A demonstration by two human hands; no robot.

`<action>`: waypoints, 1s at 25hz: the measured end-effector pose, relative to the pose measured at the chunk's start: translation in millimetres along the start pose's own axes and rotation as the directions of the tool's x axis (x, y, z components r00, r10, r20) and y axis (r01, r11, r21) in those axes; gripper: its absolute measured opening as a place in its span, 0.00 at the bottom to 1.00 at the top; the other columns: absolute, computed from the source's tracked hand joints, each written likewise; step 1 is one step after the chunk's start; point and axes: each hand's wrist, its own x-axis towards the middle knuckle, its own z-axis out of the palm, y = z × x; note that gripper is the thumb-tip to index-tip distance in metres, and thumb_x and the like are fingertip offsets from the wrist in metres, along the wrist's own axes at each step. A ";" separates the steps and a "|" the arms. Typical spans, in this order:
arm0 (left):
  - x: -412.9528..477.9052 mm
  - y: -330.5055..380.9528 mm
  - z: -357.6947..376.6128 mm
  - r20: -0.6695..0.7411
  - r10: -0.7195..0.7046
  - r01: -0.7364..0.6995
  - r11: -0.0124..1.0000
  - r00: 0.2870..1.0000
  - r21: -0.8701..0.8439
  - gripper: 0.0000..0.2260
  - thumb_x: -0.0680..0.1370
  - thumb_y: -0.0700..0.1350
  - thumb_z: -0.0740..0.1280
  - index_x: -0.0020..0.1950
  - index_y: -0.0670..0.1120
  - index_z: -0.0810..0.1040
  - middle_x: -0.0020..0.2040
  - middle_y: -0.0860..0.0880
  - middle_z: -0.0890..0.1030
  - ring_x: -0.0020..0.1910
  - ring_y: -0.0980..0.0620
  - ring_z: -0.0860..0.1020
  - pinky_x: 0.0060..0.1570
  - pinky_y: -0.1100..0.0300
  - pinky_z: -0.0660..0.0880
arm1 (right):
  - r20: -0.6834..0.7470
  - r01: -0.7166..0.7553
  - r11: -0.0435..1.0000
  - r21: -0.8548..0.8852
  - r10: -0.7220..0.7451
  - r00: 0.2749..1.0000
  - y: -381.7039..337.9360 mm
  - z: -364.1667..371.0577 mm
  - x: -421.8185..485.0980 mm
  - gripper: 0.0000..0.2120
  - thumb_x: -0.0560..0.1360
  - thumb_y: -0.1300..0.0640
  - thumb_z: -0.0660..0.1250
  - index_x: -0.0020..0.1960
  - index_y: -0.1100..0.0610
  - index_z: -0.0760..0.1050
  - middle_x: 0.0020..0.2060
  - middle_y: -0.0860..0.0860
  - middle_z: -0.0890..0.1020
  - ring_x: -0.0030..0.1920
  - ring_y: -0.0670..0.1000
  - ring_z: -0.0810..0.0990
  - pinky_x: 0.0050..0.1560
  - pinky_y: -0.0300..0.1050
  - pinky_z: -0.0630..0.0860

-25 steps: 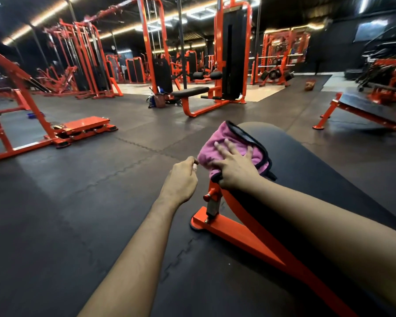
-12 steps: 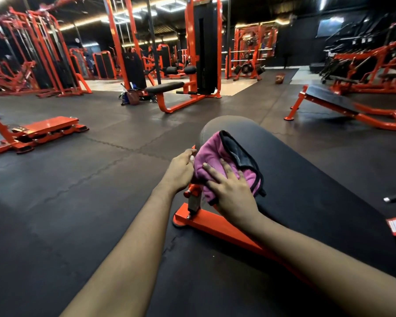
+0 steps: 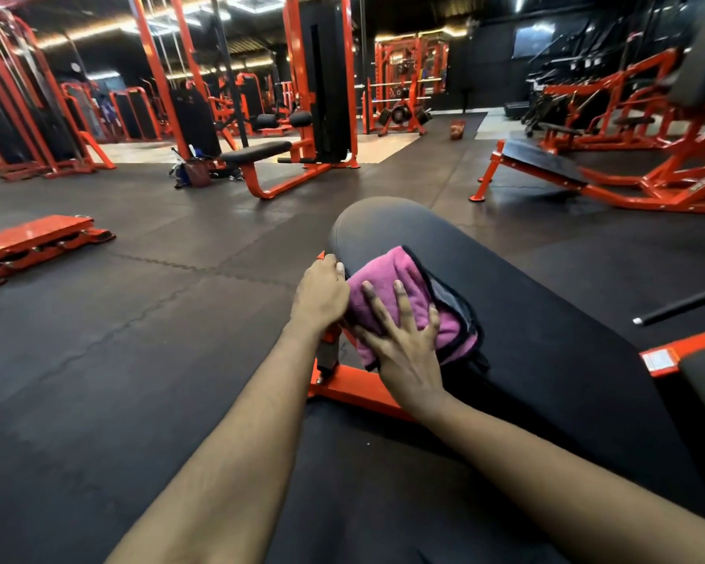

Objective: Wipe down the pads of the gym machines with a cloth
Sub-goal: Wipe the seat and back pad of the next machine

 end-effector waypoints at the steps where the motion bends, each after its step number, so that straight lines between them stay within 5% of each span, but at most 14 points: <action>1: 0.3 0.6 3.5 -0.045 0.009 -0.009 1.000 0.999 0.005 0.10 0.84 0.42 0.55 0.53 0.39 0.74 0.60 0.37 0.77 0.61 0.36 0.74 0.57 0.47 0.69 | 0.002 0.015 0.999 -0.029 -0.015 1.000 7.8 2.6 -8.6 0.37 0.70 0.56 0.67 0.75 0.34 0.63 0.82 0.46 0.53 0.80 0.63 0.56 0.66 0.72 0.62; 4: -5.8 9.1 20.2 -0.123 0.148 -0.150 0.989 0.981 -0.010 0.19 0.83 0.41 0.57 0.74 0.41 0.69 0.75 0.41 0.68 0.75 0.43 0.64 0.74 0.50 0.61 | -0.027 0.017 0.996 -0.091 -0.019 0.999 37.5 8.6 -60.3 0.29 0.74 0.54 0.62 0.74 0.38 0.70 0.81 0.47 0.58 0.77 0.65 0.64 0.62 0.70 0.66; 8: -16.7 19.2 50.9 0.055 0.311 -0.314 0.909 0.949 0.276 0.19 0.84 0.45 0.56 0.75 0.49 0.69 0.80 0.50 0.61 0.80 0.48 0.52 0.77 0.43 0.49 | 0.000 -0.082 0.992 -0.093 0.082 0.997 81.0 17.5 -144.8 0.22 0.76 0.50 0.64 0.69 0.39 0.76 0.81 0.48 0.60 0.78 0.63 0.62 0.64 0.70 0.64; 12: -11.3 12.2 51.2 0.082 0.299 -0.310 0.917 0.951 0.252 0.19 0.85 0.46 0.56 0.76 0.52 0.68 0.80 0.55 0.60 0.81 0.51 0.47 0.76 0.45 0.42 | -0.050 -0.281 0.959 0.045 0.283 0.958 55.0 14.9 -137.4 0.24 0.76 0.46 0.65 0.71 0.35 0.73 0.80 0.48 0.63 0.80 0.59 0.59 0.67 0.70 0.60; 16: -6.7 7.9 52.2 0.090 0.297 -0.310 0.923 0.951 0.226 0.19 0.85 0.47 0.56 0.76 0.52 0.69 0.80 0.56 0.61 0.81 0.52 0.48 0.76 0.47 0.41 | -0.099 -0.266 0.964 0.023 0.267 0.959 20.1 29.7 -86.0 0.26 0.78 0.47 0.67 0.74 0.32 0.66 0.80 0.48 0.61 0.80 0.60 0.59 0.67 0.71 0.59; 20: -24.2 16.5 62.9 -0.100 0.328 -0.294 0.921 0.939 0.257 0.19 0.83 0.44 0.54 0.71 0.47 0.75 0.76 0.51 0.69 0.80 0.48 0.56 0.77 0.44 0.46 | -0.132 -0.195 0.979 -0.051 0.187 0.973 71.9 31.6 -156.2 0.18 0.79 0.48 0.65 0.67 0.37 0.77 0.81 0.44 0.56 0.77 0.60 0.64 0.64 0.71 0.64; 22: -42.2 28.2 76.5 -0.179 0.373 -0.316 0.906 0.910 0.281 0.18 0.81 0.43 0.56 0.66 0.45 0.78 0.72 0.49 0.74 0.78 0.46 0.61 0.77 0.44 0.48 | -0.101 -0.281 0.959 -0.036 0.276 0.956 99.0 24.5 -201.6 0.18 0.78 0.48 0.63 0.66 0.38 0.78 0.82 0.43 0.54 0.77 0.58 0.64 0.63 0.71 0.66; 25: -60.1 43.7 102.7 -0.117 0.508 -0.459 0.839 0.853 0.293 0.14 0.79 0.41 0.60 0.61 0.43 0.80 0.66 0.47 0.79 0.75 0.45 0.66 0.76 0.43 0.54 | -0.036 -0.470 0.882 0.018 0.470 0.882 111.2 16.3 -238.3 0.26 0.75 0.48 0.65 0.72 0.33 0.68 0.82 0.45 0.56 0.79 0.57 0.61 0.65 0.70 0.65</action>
